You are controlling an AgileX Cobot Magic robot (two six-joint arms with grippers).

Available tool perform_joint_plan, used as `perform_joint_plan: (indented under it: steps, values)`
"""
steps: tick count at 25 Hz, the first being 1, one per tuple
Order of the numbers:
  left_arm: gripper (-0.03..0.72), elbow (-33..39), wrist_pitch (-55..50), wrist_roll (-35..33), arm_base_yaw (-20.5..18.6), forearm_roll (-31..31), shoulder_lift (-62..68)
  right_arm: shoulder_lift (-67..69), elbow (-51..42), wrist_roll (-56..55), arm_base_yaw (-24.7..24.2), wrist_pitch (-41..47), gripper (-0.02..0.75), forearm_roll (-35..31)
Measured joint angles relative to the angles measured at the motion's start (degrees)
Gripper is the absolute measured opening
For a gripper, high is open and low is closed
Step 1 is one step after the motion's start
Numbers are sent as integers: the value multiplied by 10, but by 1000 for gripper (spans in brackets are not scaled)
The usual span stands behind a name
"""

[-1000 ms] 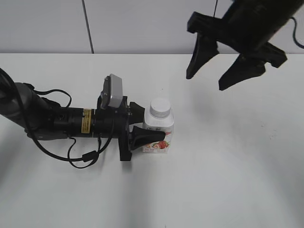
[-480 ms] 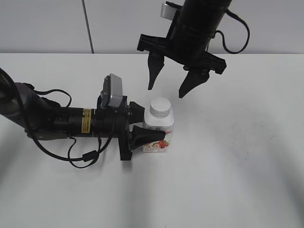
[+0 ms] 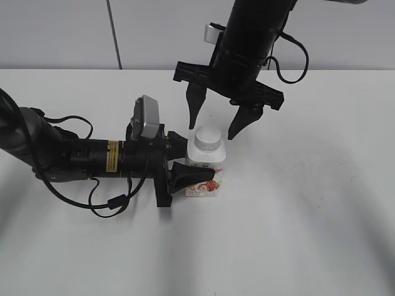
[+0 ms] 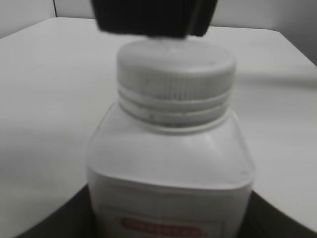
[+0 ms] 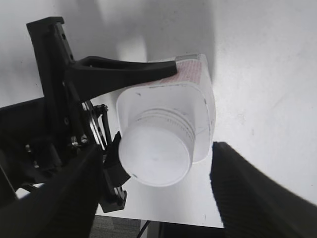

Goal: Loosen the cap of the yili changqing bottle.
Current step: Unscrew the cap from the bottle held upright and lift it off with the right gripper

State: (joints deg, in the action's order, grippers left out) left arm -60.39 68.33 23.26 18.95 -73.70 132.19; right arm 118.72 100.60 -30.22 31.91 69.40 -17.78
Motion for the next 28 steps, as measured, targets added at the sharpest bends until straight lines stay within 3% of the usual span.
perform_joint_plan:
  steps: [28]
  values:
    - [374,0,-1,0,0,3,0,15,2,23,0,1,533,-7]
